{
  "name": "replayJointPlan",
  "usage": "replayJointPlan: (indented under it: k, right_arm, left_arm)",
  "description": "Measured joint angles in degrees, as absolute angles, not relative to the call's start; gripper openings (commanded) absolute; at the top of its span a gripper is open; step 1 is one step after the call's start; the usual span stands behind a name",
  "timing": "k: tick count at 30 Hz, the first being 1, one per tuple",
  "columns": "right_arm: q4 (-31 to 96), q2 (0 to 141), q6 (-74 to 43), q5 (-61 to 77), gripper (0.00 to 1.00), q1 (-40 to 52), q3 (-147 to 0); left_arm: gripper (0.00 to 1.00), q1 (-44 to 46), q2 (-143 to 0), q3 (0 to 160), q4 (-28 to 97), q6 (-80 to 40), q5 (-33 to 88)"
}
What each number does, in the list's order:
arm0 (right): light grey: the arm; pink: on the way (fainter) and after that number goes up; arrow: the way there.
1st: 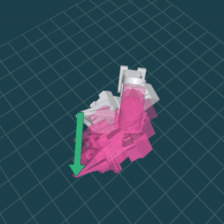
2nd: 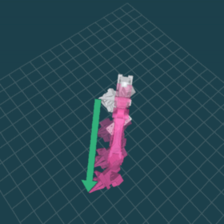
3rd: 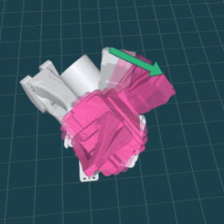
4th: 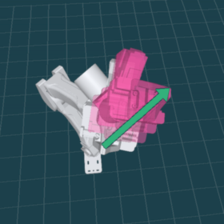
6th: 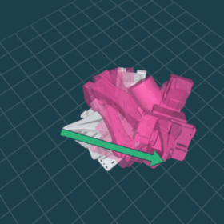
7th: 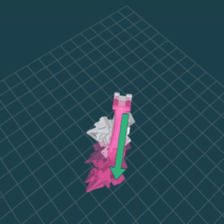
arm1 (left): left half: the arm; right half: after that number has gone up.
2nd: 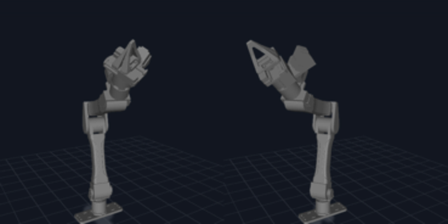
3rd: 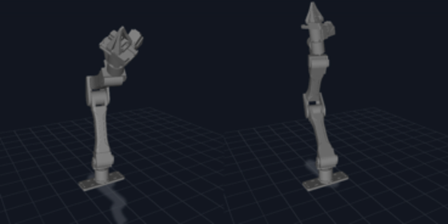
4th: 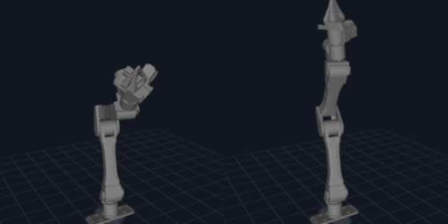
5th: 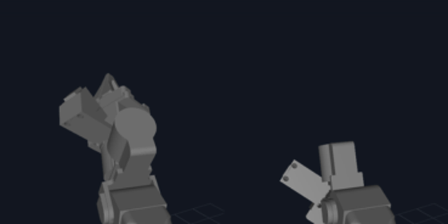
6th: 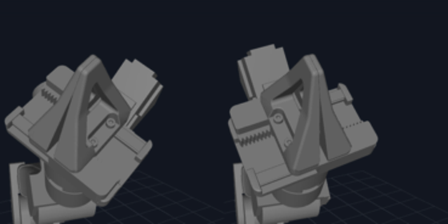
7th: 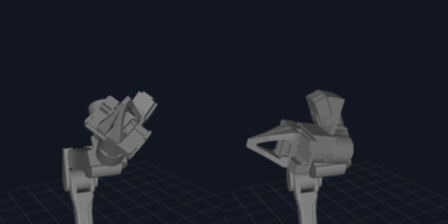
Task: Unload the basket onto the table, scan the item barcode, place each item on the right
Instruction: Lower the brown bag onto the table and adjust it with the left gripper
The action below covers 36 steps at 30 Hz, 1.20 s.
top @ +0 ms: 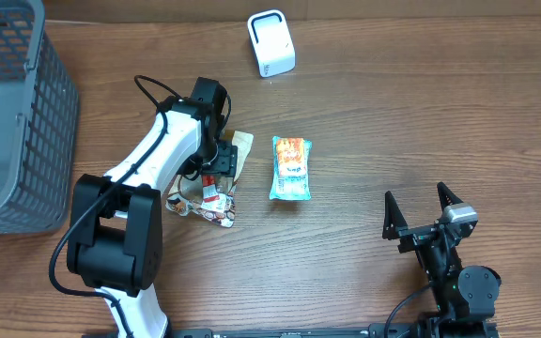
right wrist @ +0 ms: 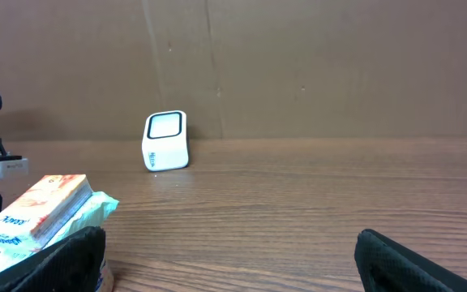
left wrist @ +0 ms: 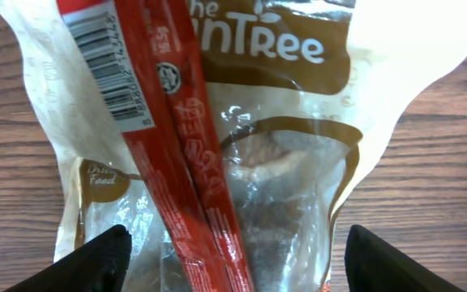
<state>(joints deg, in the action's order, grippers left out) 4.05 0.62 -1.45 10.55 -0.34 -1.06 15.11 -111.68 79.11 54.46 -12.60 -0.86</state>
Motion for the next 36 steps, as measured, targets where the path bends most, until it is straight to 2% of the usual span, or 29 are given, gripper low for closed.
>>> replayJointPlan:
  k: [2,5,8,11,17,18,20,21,36]
  right_arm:
    - [4.0,0.6,-1.5,10.5,1.00,-0.3,-1.1]
    - [4.1,0.6,-1.5,10.5,1.00,-0.3,-1.1]
    - [4.0,0.6,-1.5,10.5,1.00,-0.3,-1.1]
    - [4.1,0.6,-1.5,10.5,1.00,-0.3,-1.1]
    - [4.1,0.6,-1.5,10.5,1.00,-0.3,-1.1]
    - [4.1,0.6,-1.5,10.5,1.00,-0.3,-1.1]
    - [4.1,0.6,-1.5,10.5,1.00,-0.3,-1.1]
    - [4.1,0.6,-1.4,10.5,1.00,-0.3,-1.1]
    - [4.1,0.6,-1.4,10.5,1.00,-0.3,-1.1]
  left_arm:
    - [0.65,15.1,-111.7,79.1,54.3,-13.6,-1.2]
    - [0.64,15.1,-111.7,79.1,54.2,-14.3,-1.4]
    - [0.56,14.8,-111.7,79.1,54.2,-15.9,-1.6]
    - [0.43,14.1,-111.7,79.1,54.2,-17.0,-1.5]
    - [0.38,12.2,-111.7,78.4,53.6,-19.3,-1.5]
    - [0.37,11.9,-111.7,78.3,53.6,-19.4,-1.5]
    - [0.51,11.9,-111.7,78.1,53.2,-19.6,-1.5]
    - [0.54,11.9,-111.7,78.1,52.9,-19.7,-1.5]
    - [0.56,8.4,-111.7,78.2,54.7,-19.5,1.9]
